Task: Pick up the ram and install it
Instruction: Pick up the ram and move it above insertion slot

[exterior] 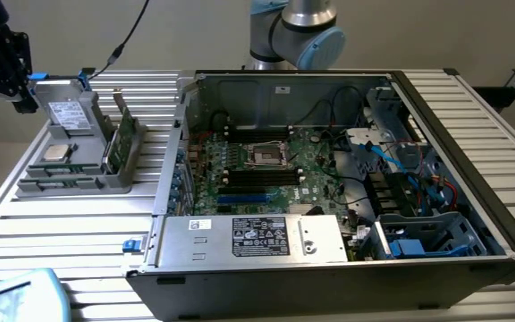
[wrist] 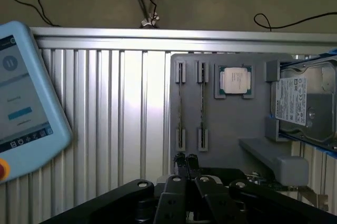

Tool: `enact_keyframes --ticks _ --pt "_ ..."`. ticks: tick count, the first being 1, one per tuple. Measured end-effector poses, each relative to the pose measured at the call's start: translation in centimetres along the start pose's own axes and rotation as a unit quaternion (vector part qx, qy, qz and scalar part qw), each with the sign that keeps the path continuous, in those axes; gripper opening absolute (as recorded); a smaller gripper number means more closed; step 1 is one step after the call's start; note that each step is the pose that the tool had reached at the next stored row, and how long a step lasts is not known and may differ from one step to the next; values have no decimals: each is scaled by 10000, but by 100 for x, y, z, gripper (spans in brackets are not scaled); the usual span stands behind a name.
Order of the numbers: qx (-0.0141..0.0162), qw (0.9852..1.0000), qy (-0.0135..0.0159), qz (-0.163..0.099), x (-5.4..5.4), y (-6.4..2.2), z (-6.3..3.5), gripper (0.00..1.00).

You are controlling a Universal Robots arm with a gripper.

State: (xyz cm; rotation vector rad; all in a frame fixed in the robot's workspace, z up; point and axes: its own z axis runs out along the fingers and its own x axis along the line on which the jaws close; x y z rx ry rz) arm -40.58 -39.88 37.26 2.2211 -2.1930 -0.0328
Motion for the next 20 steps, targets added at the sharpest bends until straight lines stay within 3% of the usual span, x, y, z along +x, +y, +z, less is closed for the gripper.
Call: enact_keyframes --ticks 5,7,9,20 --pt "0 10000 0 0 0 0 0 12" --pt "0 10000 0 0 0 0 0 18" --pt "0 10000 0 0 0 0 0 31" --pt "0 10000 0 0 0 9 40 31"
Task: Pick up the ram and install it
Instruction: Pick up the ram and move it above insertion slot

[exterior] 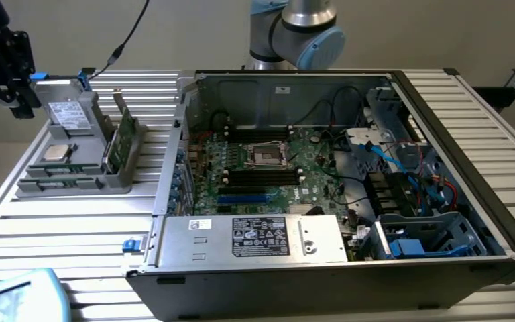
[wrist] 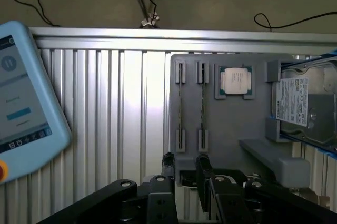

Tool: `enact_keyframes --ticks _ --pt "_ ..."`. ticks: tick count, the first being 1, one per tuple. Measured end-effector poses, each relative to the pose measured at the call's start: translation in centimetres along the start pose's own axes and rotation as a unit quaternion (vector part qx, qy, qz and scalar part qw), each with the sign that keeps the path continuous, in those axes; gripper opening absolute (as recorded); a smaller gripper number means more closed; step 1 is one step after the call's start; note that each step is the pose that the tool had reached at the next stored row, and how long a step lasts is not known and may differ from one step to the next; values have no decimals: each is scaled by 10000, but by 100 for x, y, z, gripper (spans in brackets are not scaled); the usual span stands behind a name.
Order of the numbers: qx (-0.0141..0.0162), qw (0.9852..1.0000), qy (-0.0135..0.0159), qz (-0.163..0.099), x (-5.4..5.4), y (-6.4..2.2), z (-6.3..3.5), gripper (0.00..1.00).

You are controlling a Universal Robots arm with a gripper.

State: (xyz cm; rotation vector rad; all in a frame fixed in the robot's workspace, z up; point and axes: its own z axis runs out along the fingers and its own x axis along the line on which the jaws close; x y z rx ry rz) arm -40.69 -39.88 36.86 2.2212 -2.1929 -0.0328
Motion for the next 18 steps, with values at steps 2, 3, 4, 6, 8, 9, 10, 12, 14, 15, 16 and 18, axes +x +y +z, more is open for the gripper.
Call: enact_keyframes --ticks 2,3,4,6,8,9,10,12,14,15,16,18 --pt "0 10000 0 0 0 3 17 31" --pt "0 10000 0 0 0 4 26 31" --pt "0 10000 0 0 0 5 36 31" --pt "0 10000 0 0 0 7 59 31" --pt "0 10000 0 0 0 10 90 31" --pt "0 10000 0 0 0 12 109 31" --pt "0 10000 0 0 0 15 126 31" --pt "0 10000 0 1 -1 23 164 31" --pt "0 10000 0 0 0 32 201 31" --pt "0 10000 0 0 0 37 218 31" --pt "0 10000 0 0 0 42 236 31" --pt "0 10000 0 0 0 53 273 31"
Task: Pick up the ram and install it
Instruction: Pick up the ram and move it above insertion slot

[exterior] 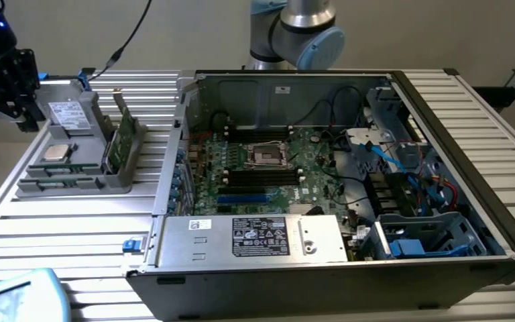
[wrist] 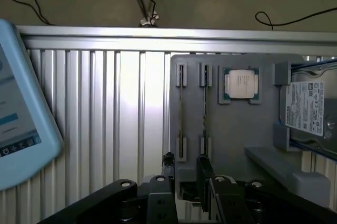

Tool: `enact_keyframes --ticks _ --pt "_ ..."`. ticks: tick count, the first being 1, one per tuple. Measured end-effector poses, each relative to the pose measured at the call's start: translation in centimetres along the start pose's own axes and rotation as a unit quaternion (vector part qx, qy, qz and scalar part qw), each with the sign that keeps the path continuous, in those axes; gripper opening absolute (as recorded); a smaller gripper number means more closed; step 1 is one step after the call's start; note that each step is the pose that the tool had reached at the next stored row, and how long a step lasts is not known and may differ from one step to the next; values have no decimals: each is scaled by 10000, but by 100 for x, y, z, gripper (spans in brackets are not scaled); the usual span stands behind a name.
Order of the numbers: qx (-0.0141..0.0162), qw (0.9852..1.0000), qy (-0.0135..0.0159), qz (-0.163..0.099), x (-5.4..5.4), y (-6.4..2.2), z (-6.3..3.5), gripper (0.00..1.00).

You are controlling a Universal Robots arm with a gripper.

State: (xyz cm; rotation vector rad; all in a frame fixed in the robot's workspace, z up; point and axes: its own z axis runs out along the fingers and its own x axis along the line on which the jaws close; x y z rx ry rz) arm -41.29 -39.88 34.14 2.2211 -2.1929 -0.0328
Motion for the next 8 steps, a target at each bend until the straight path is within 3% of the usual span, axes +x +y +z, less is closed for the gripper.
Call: enact_keyframes --ticks 8 --pt "0 10000 0 0 0 32 147 31"
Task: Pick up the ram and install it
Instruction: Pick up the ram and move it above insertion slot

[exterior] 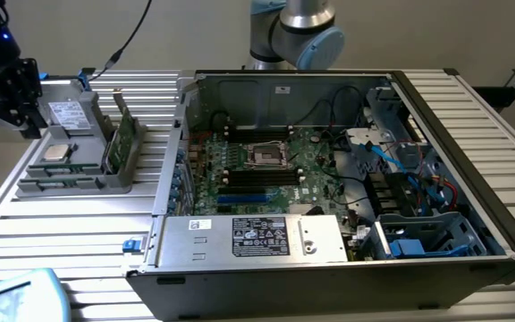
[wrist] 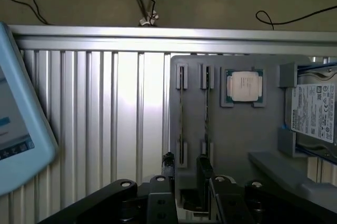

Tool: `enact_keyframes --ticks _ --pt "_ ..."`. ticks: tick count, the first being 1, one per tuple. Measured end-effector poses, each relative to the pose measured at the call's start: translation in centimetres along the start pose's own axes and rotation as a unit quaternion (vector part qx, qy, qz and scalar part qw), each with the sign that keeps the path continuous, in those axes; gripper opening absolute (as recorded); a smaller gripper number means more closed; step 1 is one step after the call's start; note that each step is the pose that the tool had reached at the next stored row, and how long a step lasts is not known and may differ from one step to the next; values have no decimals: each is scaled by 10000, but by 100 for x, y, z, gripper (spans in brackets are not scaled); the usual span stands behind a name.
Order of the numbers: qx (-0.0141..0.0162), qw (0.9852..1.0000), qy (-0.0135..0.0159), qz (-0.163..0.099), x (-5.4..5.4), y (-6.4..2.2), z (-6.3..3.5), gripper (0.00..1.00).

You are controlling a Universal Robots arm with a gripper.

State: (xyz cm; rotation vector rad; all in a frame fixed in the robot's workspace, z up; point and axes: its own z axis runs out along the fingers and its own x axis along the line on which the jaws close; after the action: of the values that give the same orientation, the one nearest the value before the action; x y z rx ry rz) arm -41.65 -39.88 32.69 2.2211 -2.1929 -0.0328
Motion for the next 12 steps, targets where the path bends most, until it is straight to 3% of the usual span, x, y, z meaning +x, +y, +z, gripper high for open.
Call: enact_keyframes --ticks 12 --pt "0 10000 0 0 -1 57 238 31"
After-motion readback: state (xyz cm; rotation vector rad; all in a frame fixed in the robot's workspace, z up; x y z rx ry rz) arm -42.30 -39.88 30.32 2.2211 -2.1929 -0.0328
